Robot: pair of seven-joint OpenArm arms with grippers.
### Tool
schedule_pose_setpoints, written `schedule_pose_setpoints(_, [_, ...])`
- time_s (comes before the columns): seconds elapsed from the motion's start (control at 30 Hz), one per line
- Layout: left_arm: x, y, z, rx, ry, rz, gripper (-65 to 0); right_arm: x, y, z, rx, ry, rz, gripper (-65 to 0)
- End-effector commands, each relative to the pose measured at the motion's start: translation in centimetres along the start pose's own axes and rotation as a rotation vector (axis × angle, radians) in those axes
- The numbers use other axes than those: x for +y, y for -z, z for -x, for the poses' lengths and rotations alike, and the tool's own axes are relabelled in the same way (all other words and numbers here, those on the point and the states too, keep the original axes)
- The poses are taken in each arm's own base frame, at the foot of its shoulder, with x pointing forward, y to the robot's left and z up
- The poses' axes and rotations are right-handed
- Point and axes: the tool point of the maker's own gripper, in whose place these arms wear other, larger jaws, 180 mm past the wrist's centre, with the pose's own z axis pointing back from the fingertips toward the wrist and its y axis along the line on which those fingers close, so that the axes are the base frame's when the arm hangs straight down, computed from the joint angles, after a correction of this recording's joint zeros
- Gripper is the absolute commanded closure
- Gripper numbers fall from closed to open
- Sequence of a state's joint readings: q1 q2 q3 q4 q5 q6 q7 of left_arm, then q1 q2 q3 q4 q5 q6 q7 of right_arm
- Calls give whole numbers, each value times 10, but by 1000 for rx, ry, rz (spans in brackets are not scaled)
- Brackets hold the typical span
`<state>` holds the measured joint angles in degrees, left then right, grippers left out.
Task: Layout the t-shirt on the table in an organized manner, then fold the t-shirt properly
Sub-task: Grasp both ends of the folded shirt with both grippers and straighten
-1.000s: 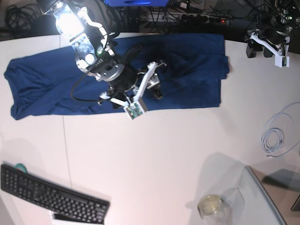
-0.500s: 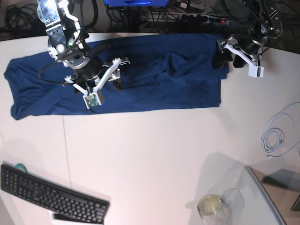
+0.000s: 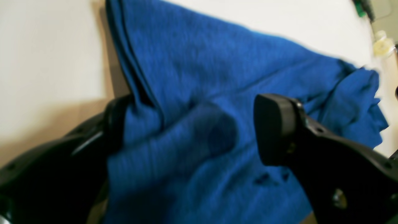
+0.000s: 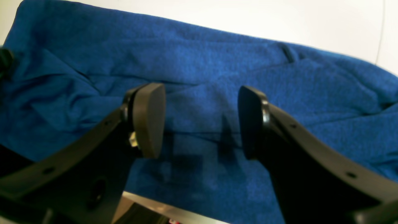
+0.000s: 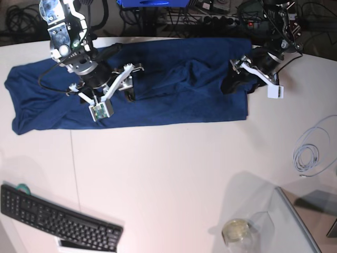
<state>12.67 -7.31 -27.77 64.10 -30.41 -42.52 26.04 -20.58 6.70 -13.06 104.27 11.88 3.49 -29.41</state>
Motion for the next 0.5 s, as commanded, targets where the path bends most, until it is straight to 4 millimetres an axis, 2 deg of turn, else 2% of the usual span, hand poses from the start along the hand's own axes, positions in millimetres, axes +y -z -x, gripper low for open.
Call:
schedule_pose_setpoints(0.0, [17,-4,35,155,2,-72,-484,-6,-7,-15,-57,5,13,-350])
schedule_pose_setpoints(0.03, [18,-2,36,157,-6,-73,-426,-13,-11,-17,-68,16,34,-350])
schedule_pose_setpoints(0.07, [20,-1,34,155,-12,-76,-339,-23,-15,-19,-78,32,62,-350])
schedule_pose_setpoints(0.17, [26,4,30,178,26,-94,-23,-49,-22,-22,-95,66,132,-350])
schedule_pose_setpoints(0.23, [27,8,25,183,52,-100,0,-70,-28,-18,-93,92,189,-350])
schedule_pose_setpoints(0.33, [27,11,3,90,77,-100,0,-99,-38,-14,-93,122,266,-350])
schedule_pose_setpoints(0.47, [44,-1,-24,37,128,-131,0,-129,-52,-9,-95,150,350,-350])
